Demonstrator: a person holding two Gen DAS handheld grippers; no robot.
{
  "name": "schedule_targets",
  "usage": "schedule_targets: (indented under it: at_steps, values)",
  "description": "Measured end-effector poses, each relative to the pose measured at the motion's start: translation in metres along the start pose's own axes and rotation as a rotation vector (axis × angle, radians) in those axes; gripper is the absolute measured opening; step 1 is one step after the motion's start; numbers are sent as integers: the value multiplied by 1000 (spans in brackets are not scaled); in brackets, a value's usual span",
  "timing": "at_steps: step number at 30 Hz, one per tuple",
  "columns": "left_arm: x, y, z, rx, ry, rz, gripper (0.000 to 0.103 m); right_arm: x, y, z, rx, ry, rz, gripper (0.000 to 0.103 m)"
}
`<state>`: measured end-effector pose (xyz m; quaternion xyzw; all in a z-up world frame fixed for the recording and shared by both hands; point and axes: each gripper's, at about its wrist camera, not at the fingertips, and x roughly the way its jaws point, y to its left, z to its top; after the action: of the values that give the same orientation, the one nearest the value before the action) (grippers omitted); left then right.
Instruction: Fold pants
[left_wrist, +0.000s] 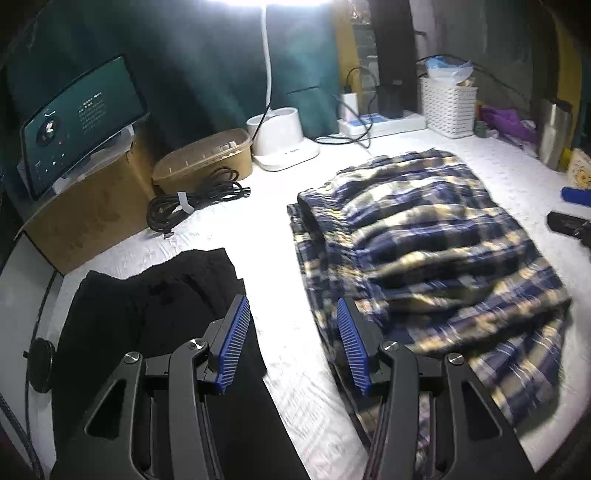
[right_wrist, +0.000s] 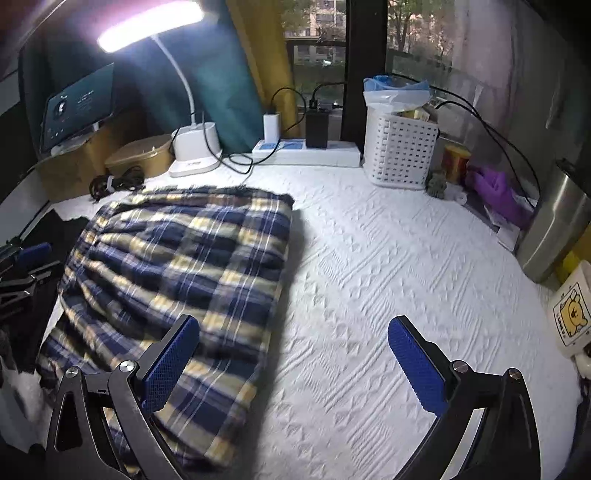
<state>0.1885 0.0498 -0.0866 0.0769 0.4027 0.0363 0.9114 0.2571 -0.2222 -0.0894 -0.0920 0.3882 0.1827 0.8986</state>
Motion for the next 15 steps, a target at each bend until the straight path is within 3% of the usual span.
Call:
schedule_targets:
  at_steps: [7,11,15]
  values:
    - [7,9,23,-22,-18,-23,49,11,-12,16,33,-3,57,103]
    - [13,18,43,-88,-57,-74,71,17,-17,27,37,-14,70,103]
    - [29,22,55,-147,-43,-129,74,26,-21,37,53,-13,83,103]
